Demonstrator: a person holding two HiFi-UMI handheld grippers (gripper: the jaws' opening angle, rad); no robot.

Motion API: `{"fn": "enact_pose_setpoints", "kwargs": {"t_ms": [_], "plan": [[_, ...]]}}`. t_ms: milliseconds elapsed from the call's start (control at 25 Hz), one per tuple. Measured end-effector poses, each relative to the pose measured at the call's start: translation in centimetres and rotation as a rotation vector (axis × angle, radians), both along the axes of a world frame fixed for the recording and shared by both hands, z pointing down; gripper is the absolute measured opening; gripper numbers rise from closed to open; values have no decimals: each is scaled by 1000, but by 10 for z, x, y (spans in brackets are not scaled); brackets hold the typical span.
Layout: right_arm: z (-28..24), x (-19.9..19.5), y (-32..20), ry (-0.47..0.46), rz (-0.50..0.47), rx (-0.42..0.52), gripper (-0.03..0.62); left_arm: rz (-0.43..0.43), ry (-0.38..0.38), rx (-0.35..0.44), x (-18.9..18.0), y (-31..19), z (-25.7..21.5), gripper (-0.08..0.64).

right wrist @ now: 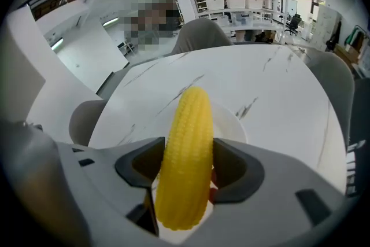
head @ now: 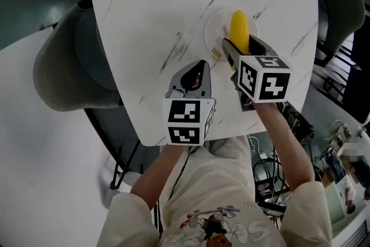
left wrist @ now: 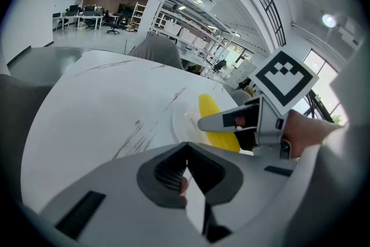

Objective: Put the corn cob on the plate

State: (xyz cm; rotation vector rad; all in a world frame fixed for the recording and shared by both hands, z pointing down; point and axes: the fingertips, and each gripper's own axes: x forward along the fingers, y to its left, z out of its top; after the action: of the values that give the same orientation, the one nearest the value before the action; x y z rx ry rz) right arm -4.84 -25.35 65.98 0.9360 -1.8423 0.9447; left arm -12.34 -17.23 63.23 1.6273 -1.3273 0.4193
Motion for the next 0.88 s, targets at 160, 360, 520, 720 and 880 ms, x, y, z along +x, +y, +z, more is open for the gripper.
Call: {"fn": "enact_pose_setpoints", "kwargs": {"t_ms": [160,360,520,720,880], "plan": [[5,-3,0,27,-29,-10,259,0,3,3,2,3,-2,8],[8,-3,-3,37,-36,-19,259,-2,2,5,2,1,-2,9],[13,-3,-4,57,-41,-32,259,-4,-1,3,3,1,-1,8],[15,-4,-6,87,-75,-6,259,-4,-3,4,6,1,-2,8],[10,-1,-8,92,-70,19,260,-1,-5,6,10,2,-5,8]]}}
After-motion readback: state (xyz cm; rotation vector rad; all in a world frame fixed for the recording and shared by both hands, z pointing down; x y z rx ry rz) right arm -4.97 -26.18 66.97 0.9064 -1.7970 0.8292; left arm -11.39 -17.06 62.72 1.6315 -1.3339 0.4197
